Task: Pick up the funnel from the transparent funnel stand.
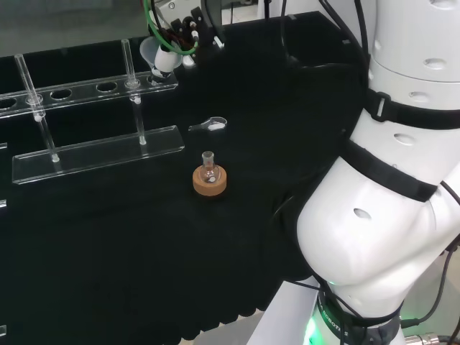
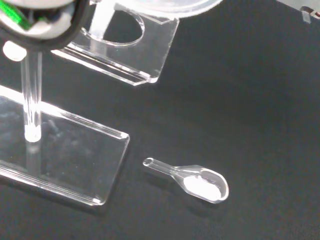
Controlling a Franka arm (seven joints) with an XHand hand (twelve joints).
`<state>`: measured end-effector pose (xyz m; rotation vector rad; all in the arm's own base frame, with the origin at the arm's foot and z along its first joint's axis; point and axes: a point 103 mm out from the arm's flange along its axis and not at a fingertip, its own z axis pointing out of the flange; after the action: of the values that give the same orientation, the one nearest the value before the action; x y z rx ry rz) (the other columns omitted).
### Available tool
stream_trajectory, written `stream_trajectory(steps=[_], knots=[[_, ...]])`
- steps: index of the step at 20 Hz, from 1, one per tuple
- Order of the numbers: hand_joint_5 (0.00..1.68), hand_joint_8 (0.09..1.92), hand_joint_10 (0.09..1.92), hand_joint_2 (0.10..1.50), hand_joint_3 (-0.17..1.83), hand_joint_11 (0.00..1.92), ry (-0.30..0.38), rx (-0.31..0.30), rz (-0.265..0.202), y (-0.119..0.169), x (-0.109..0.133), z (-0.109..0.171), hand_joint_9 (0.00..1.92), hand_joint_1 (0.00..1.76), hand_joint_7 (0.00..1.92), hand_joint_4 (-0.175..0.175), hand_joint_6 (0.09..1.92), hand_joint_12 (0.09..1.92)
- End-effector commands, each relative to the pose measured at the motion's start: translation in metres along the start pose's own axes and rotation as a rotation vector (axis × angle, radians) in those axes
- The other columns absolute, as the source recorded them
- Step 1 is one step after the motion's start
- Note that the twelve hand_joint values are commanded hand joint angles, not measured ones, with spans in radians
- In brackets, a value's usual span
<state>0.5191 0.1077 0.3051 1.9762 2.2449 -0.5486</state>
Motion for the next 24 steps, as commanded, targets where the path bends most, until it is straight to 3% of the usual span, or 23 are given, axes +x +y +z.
stream_trajectory(steps=[1,8,11,24], knots=[[0.79,0.59,0.33,0.74,0.68,0.76,-0.093,-0.015,0.083,-0.028,-0.024,-0.095,1.13,0.87,0.9,0.021,0.68,1.2],[0.78,0.59,0.33,0.73,0.69,0.76,-0.121,0.032,0.109,-0.067,-0.025,-0.12,1.13,0.85,0.9,0.024,0.69,1.2],[0.77,0.59,0.33,0.73,0.69,0.76,-0.133,0.082,0.116,-0.081,-0.025,-0.126,1.13,0.85,0.9,0.024,0.7,1.2],[0.77,0.59,0.33,0.72,0.7,0.76,-0.164,0.164,0.16,-0.13,-0.019,-0.115,1.13,0.83,0.9,0.035,0.71,1.2]])
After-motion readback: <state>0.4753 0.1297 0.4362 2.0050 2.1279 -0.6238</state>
